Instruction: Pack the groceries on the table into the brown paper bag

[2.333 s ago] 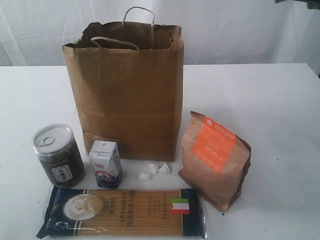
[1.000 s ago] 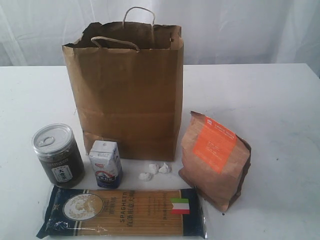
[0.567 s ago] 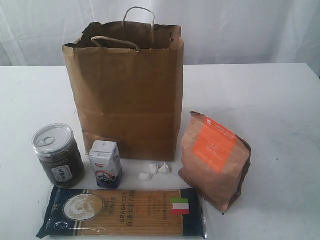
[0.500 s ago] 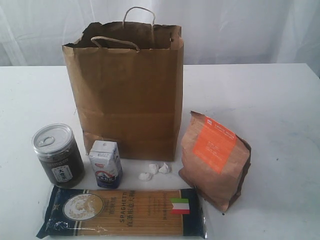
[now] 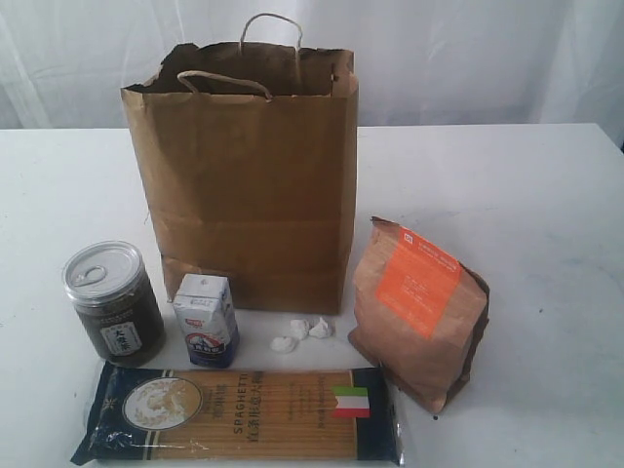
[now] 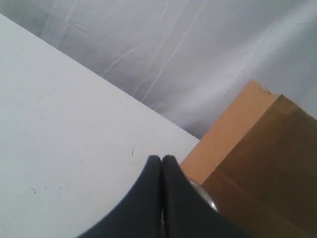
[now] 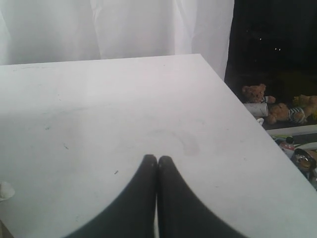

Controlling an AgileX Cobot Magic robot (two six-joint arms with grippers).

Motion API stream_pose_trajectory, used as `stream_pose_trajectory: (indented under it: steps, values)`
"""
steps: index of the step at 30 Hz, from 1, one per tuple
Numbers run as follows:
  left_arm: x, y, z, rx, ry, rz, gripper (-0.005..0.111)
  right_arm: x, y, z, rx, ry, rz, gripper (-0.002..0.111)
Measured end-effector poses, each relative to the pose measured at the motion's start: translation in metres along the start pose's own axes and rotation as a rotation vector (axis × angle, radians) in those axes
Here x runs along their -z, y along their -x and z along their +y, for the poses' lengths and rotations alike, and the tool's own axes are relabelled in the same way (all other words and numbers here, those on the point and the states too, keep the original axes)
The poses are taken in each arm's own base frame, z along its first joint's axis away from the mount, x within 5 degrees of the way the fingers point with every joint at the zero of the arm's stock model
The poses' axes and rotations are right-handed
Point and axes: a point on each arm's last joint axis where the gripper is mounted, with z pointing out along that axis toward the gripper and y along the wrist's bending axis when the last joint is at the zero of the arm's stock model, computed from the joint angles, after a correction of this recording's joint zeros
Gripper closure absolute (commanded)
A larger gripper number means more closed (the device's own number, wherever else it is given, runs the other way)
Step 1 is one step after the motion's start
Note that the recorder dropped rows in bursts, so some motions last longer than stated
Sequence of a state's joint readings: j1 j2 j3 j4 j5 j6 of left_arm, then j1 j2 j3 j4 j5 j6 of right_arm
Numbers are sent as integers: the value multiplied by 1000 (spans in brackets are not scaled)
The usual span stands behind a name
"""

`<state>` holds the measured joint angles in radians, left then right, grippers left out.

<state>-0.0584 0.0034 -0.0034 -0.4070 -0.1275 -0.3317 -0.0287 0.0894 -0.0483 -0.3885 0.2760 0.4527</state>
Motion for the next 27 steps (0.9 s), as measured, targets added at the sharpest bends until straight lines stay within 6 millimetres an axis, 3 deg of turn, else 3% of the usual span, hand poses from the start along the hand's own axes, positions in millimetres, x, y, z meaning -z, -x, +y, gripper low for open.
stream_pose_trajectory:
  steps: [6, 11, 16, 19, 20, 21, 24, 27]
  values:
    - [1, 11, -2, 7, -22, -118, 107, 0, 0, 0, 0, 1, -2, 108]
    - [9, 41, -7, -76, -55, -467, 107, 0, -3, -1, 8, -16, 28, 108]
    - [4, 71, -29, -93, -46, -464, 107, 0, -3, -2, 12, -19, 31, 108]
    - [-22, 102, -68, -335, -28, -228, 107, 0, -1, -1, 9, -10, 15, 108]
    - [-40, 111, -85, -473, -33, -55, 107, 0, 1, 0, 9, 1, -8, 108]
    - [-48, 113, -91, -515, -38, 27, 107, 0, 2, 1, 7, 7, -19, 108]
    - [-91, 100, -102, -638, -81, 579, 107, 0, 5, 2, 5, 26, -56, 108]
    - [-114, 80, -92, -684, -110, 882, 107, 0, 6, 3, 5, 29, -63, 108]
